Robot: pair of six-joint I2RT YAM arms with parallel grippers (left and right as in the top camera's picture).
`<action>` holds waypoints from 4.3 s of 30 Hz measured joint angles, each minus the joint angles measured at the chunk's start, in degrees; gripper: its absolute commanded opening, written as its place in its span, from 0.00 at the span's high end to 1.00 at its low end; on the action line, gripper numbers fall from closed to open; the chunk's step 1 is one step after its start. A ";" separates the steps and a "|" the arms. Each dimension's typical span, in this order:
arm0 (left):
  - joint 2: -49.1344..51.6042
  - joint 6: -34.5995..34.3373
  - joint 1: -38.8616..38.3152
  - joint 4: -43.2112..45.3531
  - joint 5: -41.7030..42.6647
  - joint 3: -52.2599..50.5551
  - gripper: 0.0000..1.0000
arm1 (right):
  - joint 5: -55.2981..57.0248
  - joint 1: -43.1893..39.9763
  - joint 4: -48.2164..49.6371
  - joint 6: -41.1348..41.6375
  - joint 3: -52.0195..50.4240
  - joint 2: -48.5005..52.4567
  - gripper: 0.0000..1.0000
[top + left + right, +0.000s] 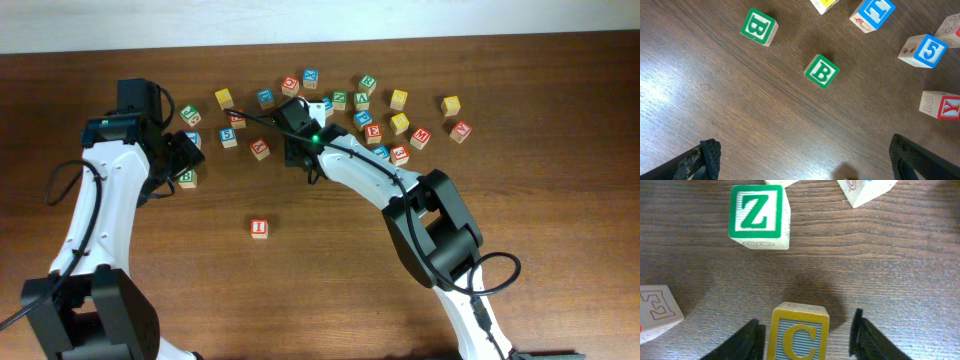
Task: Spell out ICRA
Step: 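Close the right gripper on the yellow C block, then lift the C block and carry it toward the front beside the I block, then lower the C block onto the table right of the I block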
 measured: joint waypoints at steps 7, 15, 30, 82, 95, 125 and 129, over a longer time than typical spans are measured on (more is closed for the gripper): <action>0.00 0.00 0.00 0.00 0.00 0.00 0.01 | 0.02 -0.76 -0.02 0.07 0.00 0.00 0.80; 0.00 0.00 0.00 0.00 0.00 0.00 0.01 | 0.04 -1.01 -3.23 0.04 -0.07 -2.75 0.80; 0.00 0.00 0.00 0.00 0.00 0.00 0.01 | 0.00 -1.53 -30.69 -2.54 -0.48 -22.75 0.80; 0.00 0.00 0.00 0.02 0.00 0.00 0.01 | -15.13 -0.42 -15.43 -3.10 -21.55 -20.61 0.80; 0.00 0.00 0.00 0.02 0.00 0.00 0.01 | -15.56 3.04 -13.92 -3.15 -21.57 -18.58 0.79; 0.00 0.00 0.00 0.00 0.00 0.00 0.01 | -15.96 3.04 -13.51 -3.13 -21.57 -18.58 0.10; 0.00 0.00 0.00 0.00 0.00 0.00 0.01 | -15.96 3.04 -13.53 -3.10 -21.57 -18.58 0.10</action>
